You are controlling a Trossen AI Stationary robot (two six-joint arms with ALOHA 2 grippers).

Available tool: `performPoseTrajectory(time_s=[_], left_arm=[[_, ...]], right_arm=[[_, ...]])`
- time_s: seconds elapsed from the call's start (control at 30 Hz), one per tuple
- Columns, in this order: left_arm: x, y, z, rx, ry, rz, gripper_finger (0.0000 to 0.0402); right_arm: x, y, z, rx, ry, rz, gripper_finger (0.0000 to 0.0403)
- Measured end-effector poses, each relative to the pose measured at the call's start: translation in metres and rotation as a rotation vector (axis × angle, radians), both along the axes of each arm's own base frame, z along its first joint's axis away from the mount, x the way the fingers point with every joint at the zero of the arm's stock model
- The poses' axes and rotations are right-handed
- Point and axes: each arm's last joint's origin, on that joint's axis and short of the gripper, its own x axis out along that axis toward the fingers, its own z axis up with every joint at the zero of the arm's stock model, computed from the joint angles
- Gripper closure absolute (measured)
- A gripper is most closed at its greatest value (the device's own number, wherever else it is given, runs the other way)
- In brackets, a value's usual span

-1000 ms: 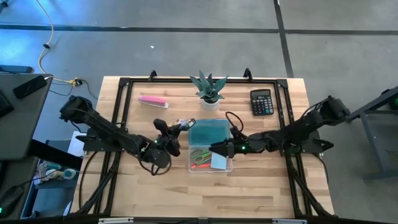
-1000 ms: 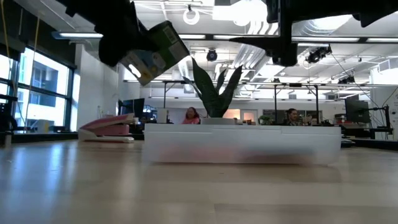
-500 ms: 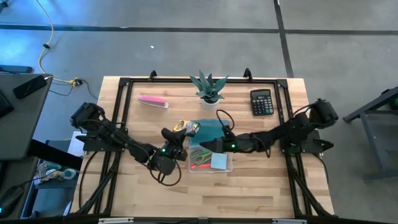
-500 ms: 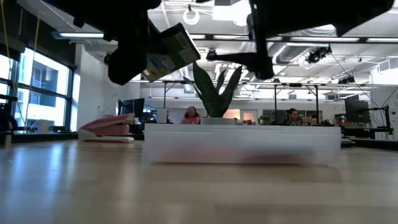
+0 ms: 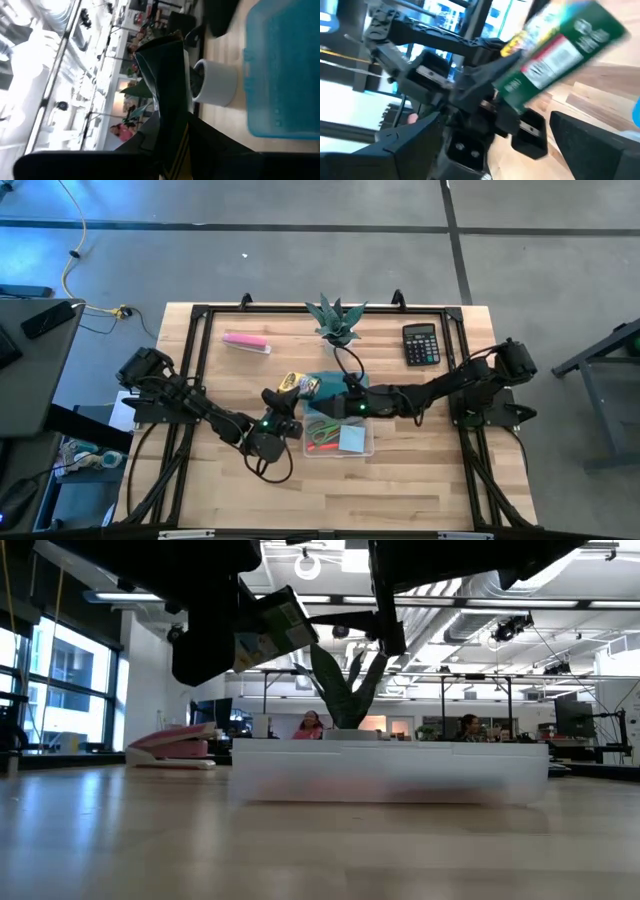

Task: Pack school essentials
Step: Put the crayon box into the blue supply box

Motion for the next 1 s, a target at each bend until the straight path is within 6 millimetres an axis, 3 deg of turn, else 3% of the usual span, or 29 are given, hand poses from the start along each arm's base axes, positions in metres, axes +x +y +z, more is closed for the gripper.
performPoseTrajectory(time_s=[0.2,0.53,1.0], left_arm=[[0.001,0.003,0.001,0.031,0.025,0.033,0.0346],[0.0,0.003,0.002,0.089,0.127,0.034,0.0346],[0.007,0.014,0.006,0.062,0.103,0.033,0.0346]], right_arm=[[-0.001,0.002,-0.001,0.002,0.003,-0.031,0.0045],[0.003,-0.03,-0.005,0.092,0.033,-0.142,0.0045],[0.005,-0.057,-0.007,0.182,0.042,-0.166,0.0045]])
